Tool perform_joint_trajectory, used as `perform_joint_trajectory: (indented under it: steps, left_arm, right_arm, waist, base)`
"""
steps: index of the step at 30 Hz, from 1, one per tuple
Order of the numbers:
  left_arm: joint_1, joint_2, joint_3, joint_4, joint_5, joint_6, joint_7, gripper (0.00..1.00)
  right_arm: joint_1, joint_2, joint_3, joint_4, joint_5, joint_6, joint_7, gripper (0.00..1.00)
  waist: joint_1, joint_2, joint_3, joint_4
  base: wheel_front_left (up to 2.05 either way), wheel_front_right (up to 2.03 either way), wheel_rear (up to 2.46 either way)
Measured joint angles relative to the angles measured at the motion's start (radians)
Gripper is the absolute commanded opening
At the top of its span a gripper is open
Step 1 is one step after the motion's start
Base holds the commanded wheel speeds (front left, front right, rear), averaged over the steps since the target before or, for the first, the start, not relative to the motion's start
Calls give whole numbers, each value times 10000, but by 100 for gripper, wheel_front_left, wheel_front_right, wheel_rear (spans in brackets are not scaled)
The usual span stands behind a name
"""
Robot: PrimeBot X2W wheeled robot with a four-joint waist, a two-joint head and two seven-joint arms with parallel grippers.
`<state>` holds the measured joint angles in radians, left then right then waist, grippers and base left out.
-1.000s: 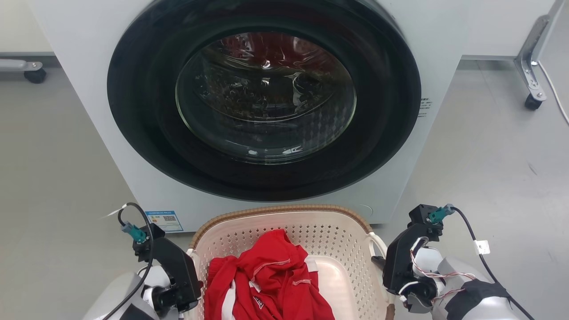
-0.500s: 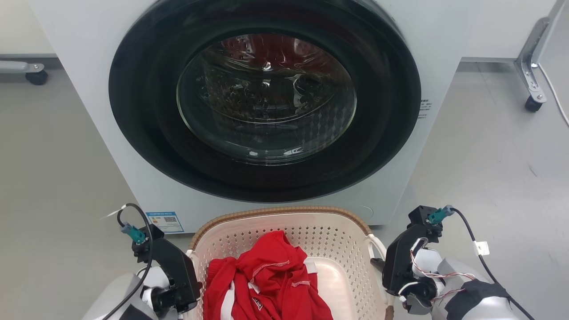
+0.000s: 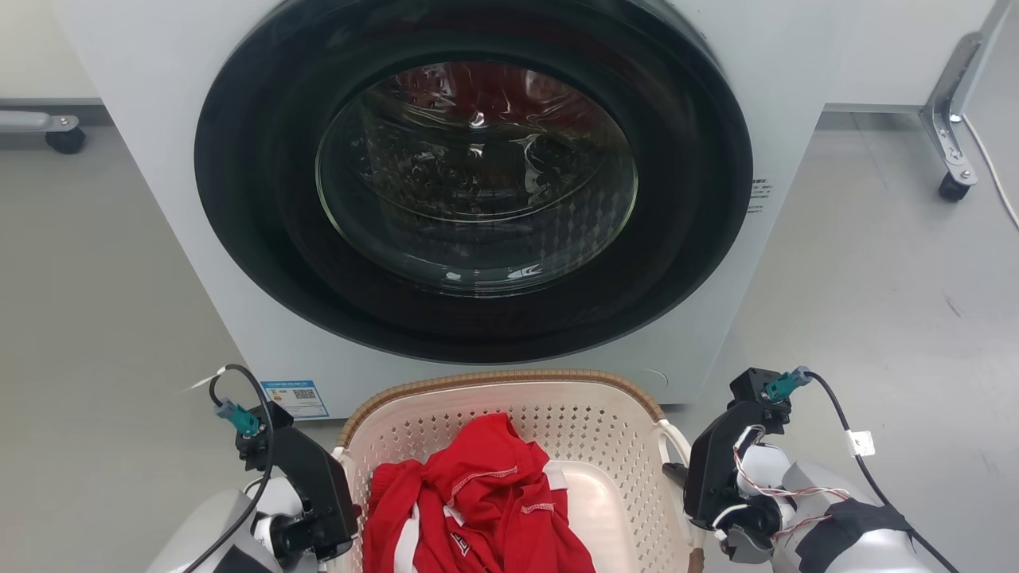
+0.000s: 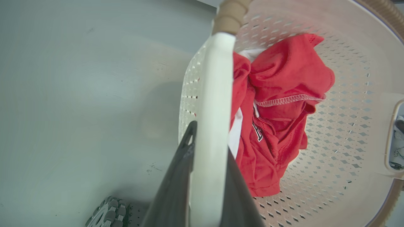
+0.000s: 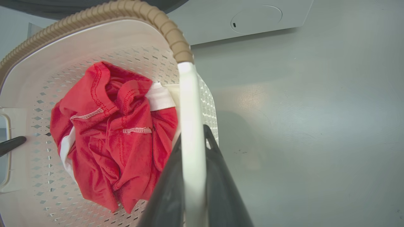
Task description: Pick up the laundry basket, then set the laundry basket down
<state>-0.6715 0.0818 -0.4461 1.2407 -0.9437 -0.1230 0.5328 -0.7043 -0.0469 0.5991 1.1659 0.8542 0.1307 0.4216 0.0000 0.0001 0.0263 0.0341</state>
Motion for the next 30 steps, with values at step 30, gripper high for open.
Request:
perform_joint_trajectory:
  steps: [30]
  left_arm:
    - [-590,198,-405,-596,190,0,-1344,0]
  right_arm:
    - [-678,-119,451,-343,251,-88,-713,0]
  waist:
    - [2,0,2107,-179]
  base:
    - [0,0,0]
